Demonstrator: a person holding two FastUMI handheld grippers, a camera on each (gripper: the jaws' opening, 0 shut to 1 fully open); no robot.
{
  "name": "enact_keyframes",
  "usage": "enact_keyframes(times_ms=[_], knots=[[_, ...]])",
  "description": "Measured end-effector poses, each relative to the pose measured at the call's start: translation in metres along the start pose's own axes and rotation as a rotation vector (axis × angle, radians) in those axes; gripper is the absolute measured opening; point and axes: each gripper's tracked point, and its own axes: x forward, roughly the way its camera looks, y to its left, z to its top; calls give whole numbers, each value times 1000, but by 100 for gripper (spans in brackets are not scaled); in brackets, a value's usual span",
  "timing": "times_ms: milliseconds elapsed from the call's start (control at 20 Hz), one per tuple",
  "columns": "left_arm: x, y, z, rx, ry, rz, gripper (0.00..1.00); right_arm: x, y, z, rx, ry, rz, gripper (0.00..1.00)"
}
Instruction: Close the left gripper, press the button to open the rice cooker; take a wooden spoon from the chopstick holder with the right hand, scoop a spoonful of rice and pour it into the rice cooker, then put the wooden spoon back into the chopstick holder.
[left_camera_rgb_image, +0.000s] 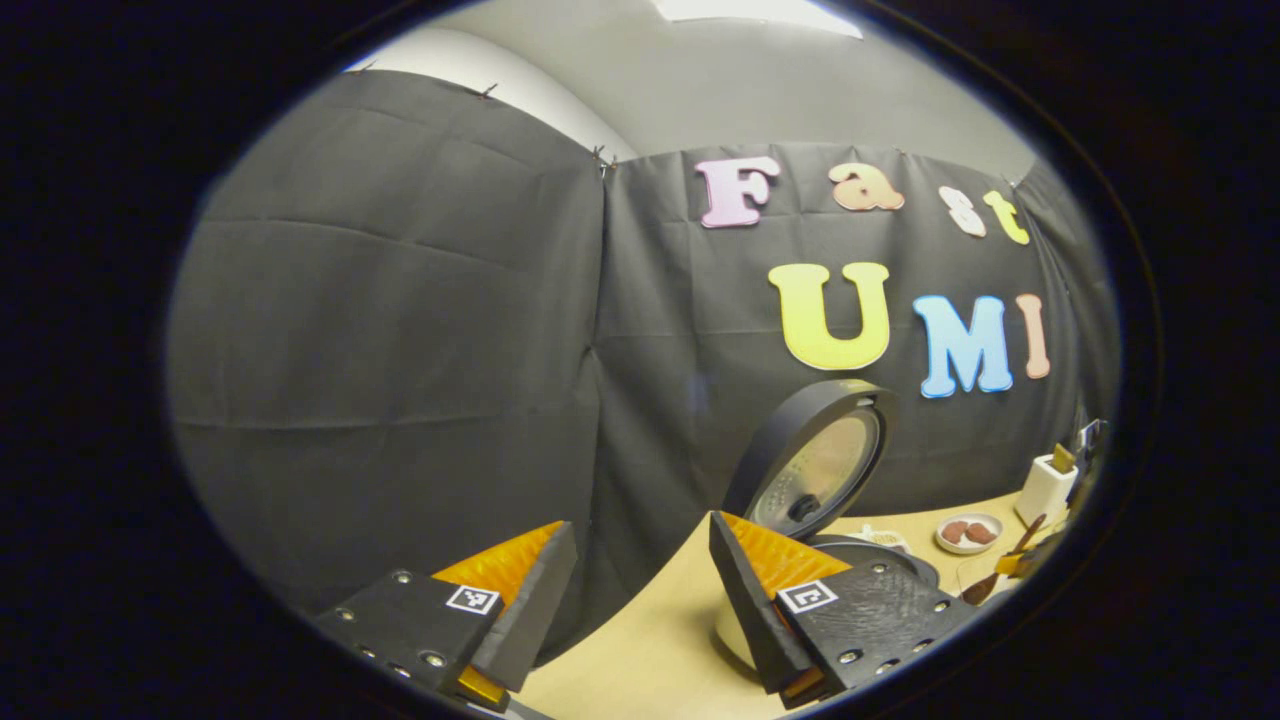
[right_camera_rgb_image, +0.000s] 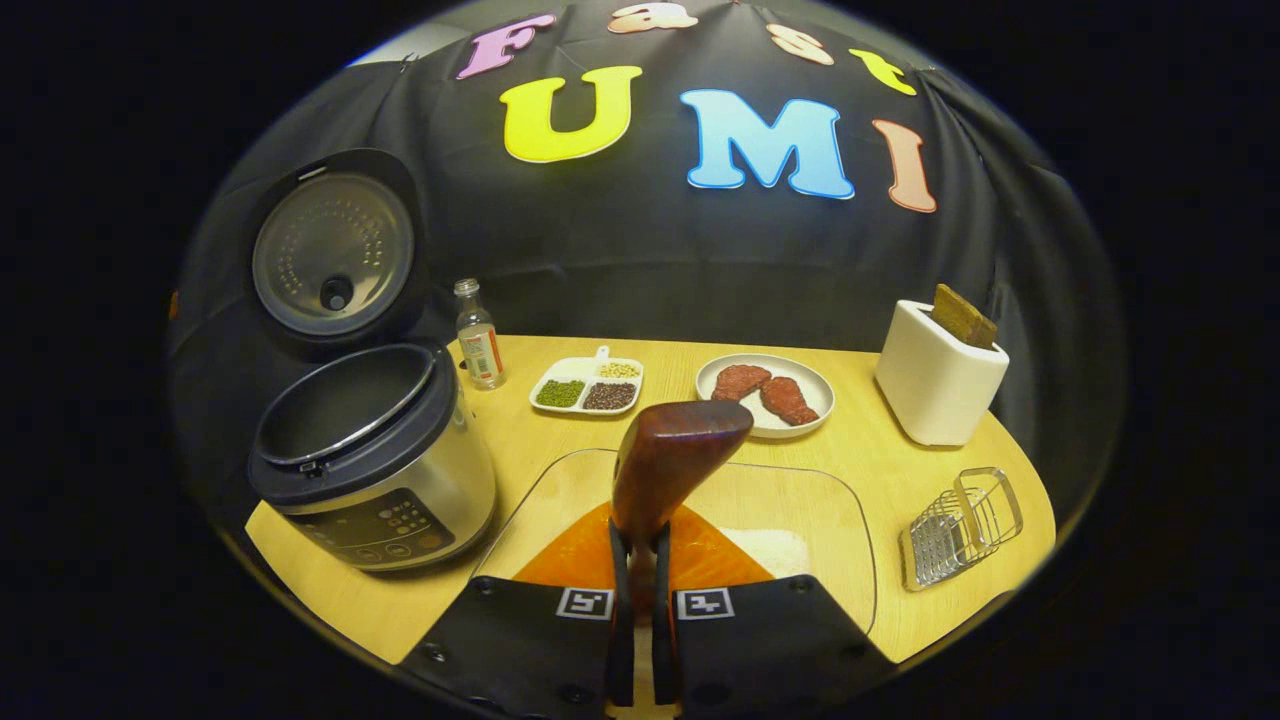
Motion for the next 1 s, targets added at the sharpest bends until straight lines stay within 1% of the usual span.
enact_keyframes(times_ms=[50, 100, 250, 350, 450, 600, 650, 700, 800, 900, 950, 1000], knots=[[0, -2, -2, -2, 1, 0, 85, -1, 3, 0, 11, 5, 11, 12], [-2, -2, -2, -5, 2, -2, 84, -2, 7, -2, 28, 15, 22, 9], [-5, -2, -1, -7, 2, -1, 84, -3, 16, -4, 103, 37, 64, 9], [-9, -1, 2, -4, -1, 3, 84, -2, 23, -5, 189, 56, 102, 9], [-12, 1, 4, -4, -3, 11, 84, -2, 21, -7, 277, 67, 123, 9], [-16, 2, 8, -7, -4, 21, 84, 0, 3, -10, 425, 94, 135, 9], [-16, 2, 10, -5, -6, 21, 84, 0, -4, -13, 494, 102, 139, 6], [-16, 3, 13, -2, -10, 22, 84, 0, -10, -14, 571, 107, 147, 9], [-16, -2, 20, 4, -21, 19, 84, -4, -23, -13, 700, 100, 160, 9], [-15, -9, 29, 5, -32, 10, 84, -9, -37, -9, 783, 75, 163, 9], [-14, -12, 29, 7, -35, 3, 84, -12, -43, -6, 815, 62, 163, 5], [-14, -15, 32, 8, -38, -4, 84, -15, -48, -3, 843, 49, 165, 5]])
